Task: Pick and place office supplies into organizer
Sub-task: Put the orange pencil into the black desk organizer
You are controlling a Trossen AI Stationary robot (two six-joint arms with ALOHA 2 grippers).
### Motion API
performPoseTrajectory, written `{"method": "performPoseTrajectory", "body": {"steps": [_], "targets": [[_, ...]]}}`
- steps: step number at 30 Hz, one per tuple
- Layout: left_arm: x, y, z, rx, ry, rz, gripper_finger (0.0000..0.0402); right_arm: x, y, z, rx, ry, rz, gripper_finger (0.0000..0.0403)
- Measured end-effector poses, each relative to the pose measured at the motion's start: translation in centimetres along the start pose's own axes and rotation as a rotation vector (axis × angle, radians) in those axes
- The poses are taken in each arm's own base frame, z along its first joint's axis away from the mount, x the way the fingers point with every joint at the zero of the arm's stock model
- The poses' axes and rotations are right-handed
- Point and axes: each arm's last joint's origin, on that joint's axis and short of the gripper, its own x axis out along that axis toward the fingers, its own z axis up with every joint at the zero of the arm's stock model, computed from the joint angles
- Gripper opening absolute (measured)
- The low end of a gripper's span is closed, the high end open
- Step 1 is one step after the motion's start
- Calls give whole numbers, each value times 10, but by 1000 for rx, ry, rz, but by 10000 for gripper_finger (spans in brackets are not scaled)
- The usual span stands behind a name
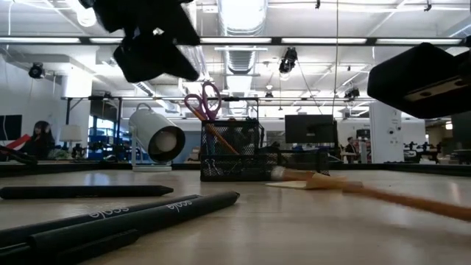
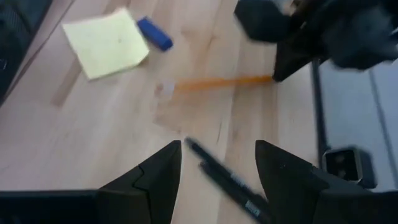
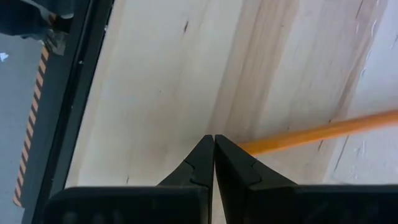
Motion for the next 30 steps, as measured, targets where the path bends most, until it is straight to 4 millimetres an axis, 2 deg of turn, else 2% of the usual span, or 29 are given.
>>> {"method": "performPoseTrajectory", "body": {"steps": [11,16,30], "targets": [[0,-2,7,-13,-49,-32,189,-3,0,-1,-4,-3,2,9],[0,-1,8,-17,-51,-27,189,-16,2,0,-15,-42,-18,9],[1,1,9,-24,-53,-21,189,-8,-2,-7,-20,-30,-49,9]]}}
